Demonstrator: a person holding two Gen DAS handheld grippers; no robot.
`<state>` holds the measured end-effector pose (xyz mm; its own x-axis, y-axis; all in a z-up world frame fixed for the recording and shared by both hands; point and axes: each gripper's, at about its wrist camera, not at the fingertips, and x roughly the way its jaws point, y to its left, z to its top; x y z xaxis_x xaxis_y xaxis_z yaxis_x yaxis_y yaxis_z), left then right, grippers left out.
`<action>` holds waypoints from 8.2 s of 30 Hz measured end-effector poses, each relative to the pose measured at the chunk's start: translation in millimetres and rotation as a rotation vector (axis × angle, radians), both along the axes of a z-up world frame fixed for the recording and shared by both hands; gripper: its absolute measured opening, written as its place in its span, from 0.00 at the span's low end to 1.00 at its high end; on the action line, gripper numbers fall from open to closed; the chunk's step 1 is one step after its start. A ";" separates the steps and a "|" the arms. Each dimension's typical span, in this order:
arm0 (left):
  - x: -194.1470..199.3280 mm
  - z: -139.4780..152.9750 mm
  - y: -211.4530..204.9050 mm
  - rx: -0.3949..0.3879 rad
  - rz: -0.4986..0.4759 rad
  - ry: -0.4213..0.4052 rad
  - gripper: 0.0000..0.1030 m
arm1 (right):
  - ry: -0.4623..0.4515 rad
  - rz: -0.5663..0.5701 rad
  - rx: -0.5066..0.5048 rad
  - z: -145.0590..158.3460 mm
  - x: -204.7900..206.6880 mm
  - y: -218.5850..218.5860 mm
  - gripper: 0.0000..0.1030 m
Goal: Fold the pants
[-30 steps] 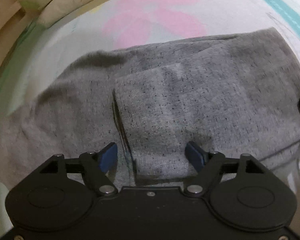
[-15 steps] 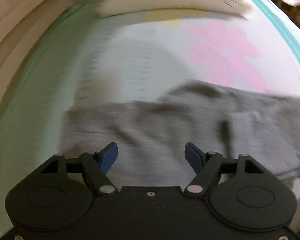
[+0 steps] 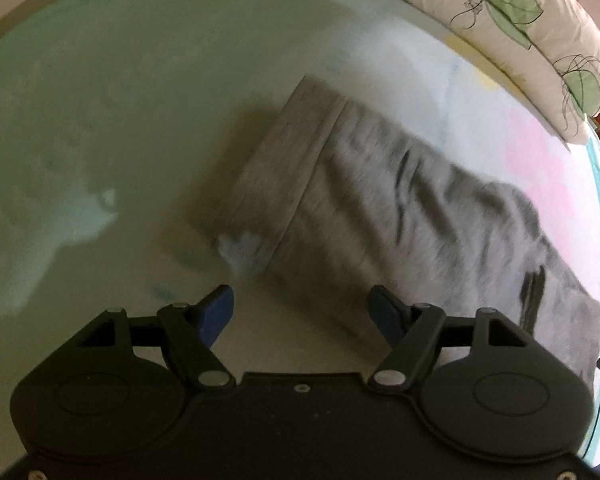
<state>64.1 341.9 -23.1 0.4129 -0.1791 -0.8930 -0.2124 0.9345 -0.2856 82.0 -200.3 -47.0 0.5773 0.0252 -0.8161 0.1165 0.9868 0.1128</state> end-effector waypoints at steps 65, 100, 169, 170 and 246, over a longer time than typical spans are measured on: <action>-24.6 139.3 -325.2 0.272 -0.666 -0.514 0.12 | -0.186 -0.049 0.025 65.1 -14.7 -48.7 0.38; 49.8 82.0 -339.2 0.204 -0.560 -0.212 0.38 | -0.056 -0.014 0.442 30.7 7.4 -87.4 0.41; -2.1 50.1 -295.9 0.212 -0.648 -0.091 0.62 | -0.097 0.111 0.178 32.8 -57.0 -20.8 0.39; 3.6 55.1 -291.2 0.221 -0.641 -0.109 0.73 | -0.107 0.083 0.199 37.3 -56.1 -31.0 0.42; 65.5 31.2 -31.1 0.280 0.003 -0.119 0.39 | -0.101 0.297 0.094 23.6 170.3 192.2 0.11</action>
<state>129.5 310.8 8.1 0.5176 0.0689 -0.8529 -0.1961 0.9798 -0.0399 252.4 -8.1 -23.3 0.6109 0.2777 -0.7414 -0.1917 0.9605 0.2017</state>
